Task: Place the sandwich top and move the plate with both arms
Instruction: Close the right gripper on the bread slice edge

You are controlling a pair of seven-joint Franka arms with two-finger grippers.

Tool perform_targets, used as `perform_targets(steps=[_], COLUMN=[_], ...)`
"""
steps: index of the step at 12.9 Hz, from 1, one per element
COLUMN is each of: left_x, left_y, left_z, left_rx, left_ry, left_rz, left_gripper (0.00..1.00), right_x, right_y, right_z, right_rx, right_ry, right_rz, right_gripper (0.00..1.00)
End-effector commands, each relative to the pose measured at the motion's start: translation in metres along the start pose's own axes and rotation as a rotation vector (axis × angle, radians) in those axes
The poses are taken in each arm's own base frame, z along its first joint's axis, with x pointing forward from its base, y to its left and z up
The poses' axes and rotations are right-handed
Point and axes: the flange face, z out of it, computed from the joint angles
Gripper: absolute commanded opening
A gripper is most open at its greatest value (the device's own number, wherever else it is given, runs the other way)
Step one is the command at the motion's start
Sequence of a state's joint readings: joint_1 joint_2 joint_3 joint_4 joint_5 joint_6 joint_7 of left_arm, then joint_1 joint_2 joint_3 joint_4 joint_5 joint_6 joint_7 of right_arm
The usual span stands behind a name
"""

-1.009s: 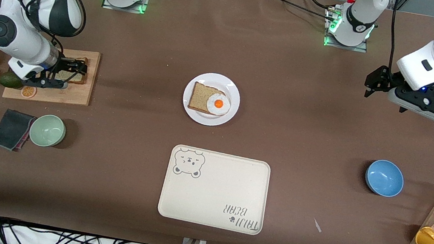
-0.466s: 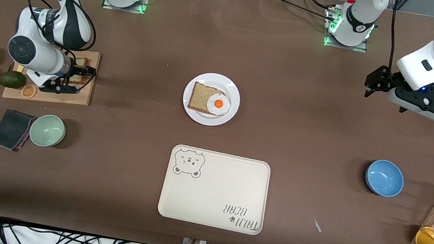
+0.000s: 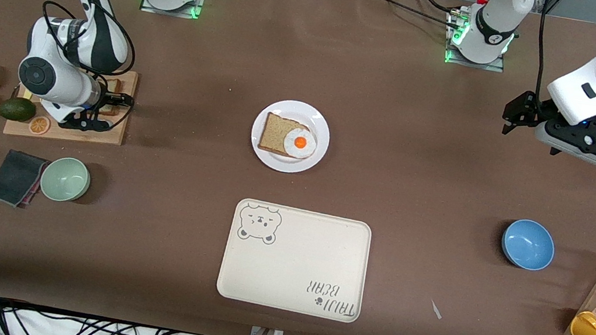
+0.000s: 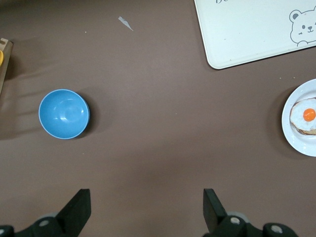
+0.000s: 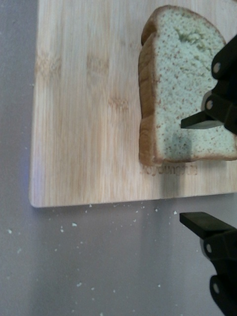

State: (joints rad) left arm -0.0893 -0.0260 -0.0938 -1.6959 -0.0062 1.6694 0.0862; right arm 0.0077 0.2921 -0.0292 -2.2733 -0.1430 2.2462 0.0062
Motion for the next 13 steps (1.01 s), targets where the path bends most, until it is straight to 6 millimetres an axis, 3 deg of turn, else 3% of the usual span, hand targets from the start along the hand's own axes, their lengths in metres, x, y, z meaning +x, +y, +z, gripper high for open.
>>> perform_targets(steps=[1,12,13], left_x=[0.001,0.002,0.001], left_y=[-0.002,-0.001,-0.001], left_z=[-0.006,-0.006,-0.006], left_rx=[0.0,0.0,0.0], left_ry=[-0.006,-0.004,-0.004], left_rz=[0.007,0.009,0.009], left_gripper=[1.0,1.0,1.0], right_x=[0.003,0.001,0.001], right_y=[-0.008,-0.021,-0.022], right_z=[-0.003,-0.001,0.001], right_rx=[-0.084,-0.16,-0.162], right_ry=[0.011,0.02,0.013], right_rz=[0.061,0.141,0.14], right_gripper=[0.77,0.77,0.73])
